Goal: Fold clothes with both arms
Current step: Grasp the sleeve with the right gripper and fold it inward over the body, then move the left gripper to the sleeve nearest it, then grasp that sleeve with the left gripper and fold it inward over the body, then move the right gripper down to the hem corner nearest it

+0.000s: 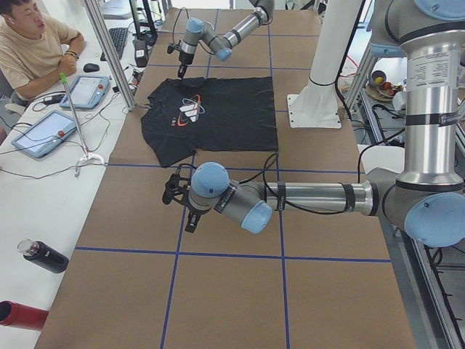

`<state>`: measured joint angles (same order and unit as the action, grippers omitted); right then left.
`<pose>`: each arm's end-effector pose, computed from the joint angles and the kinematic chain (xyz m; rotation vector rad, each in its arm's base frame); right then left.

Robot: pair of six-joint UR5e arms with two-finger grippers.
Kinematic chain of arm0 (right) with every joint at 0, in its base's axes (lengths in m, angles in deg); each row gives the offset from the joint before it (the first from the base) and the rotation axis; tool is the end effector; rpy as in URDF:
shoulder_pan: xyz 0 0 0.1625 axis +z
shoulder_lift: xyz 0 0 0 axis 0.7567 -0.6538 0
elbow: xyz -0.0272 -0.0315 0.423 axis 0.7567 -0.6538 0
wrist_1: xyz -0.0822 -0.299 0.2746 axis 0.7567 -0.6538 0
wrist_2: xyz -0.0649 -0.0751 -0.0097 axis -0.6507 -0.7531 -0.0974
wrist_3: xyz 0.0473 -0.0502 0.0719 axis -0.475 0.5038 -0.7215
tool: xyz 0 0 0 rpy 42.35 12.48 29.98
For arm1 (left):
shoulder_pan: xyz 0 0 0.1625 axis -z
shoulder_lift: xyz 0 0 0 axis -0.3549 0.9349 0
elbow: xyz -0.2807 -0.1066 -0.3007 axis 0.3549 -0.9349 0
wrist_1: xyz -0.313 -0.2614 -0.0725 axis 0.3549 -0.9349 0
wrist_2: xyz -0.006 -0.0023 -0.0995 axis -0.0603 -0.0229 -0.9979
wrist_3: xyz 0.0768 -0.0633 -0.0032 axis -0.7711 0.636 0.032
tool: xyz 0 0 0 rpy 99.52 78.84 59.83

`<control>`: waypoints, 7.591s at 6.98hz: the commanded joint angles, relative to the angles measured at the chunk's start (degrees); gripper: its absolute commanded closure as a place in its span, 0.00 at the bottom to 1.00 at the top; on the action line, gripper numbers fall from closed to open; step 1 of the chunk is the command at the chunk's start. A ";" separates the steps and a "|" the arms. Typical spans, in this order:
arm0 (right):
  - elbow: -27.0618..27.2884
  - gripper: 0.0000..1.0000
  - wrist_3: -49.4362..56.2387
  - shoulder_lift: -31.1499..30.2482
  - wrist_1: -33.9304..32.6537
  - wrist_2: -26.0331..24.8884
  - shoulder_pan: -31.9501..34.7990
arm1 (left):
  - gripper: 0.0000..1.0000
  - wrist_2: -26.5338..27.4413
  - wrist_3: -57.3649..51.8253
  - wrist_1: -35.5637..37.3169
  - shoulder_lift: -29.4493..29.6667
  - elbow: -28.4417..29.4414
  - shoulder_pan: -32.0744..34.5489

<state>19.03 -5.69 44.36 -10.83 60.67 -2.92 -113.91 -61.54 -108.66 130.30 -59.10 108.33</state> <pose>-0.4988 -0.6714 0.2740 0.3275 -0.9928 0.2548 -0.0328 -0.4746 0.5922 0.3739 0.9737 0.0728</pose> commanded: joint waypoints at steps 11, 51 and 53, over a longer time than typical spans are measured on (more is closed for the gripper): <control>40.24 0.02 -3.98 -27.88 -10.39 4.65 0.85 | 0.08 16.22 24.65 -16.52 38.29 33.58 -25.05; 64.43 0.26 -55.56 -52.00 -27.08 -29.79 -43.26 | 0.00 34.41 72.33 -24.20 37.97 13.15 -43.95; 63.39 0.26 -55.56 -51.91 -27.08 -29.97 -44.22 | 0.00 34.50 72.34 -24.20 37.88 13.42 -44.03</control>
<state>82.98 -61.24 -7.52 -37.90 30.75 -46.46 -79.47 10.84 -132.81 168.24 -45.94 64.32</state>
